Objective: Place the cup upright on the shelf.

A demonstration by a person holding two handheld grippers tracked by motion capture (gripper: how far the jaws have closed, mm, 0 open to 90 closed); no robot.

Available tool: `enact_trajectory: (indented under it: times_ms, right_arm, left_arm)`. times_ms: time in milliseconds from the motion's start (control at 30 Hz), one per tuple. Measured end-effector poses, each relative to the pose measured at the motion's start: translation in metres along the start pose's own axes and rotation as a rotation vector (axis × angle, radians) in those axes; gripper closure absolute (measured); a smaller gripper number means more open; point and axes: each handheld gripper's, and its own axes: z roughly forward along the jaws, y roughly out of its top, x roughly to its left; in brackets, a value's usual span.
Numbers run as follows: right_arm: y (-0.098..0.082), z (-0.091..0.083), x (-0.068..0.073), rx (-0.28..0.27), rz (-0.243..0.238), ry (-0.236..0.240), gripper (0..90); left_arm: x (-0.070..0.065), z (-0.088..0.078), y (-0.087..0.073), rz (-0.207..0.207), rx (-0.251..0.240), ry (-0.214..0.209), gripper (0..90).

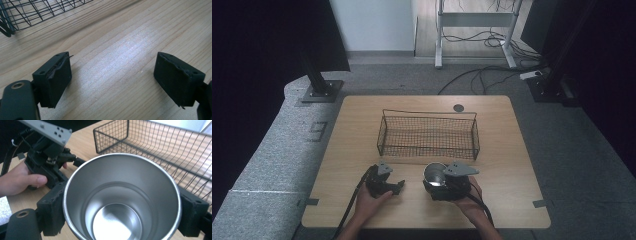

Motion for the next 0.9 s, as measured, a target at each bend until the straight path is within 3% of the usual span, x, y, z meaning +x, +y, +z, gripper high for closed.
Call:
enact_trajectory:
  times_ms: [533, 900]
  right_arm:
    - [0.032, -0.019, -0.007, -0.071, -0.009, -0.012, 14.0]
    - [0.042, -0.017, -0.013, -0.079, -0.006, -0.005, 14.0]
  left_arm:
    - [0.000, 0.000, 0.000, 0.000, 0.000, 0.000, 14.6]
    - [0.000, 0.000, 0.000, 0.000, 0.000, 0.000, 14.7]
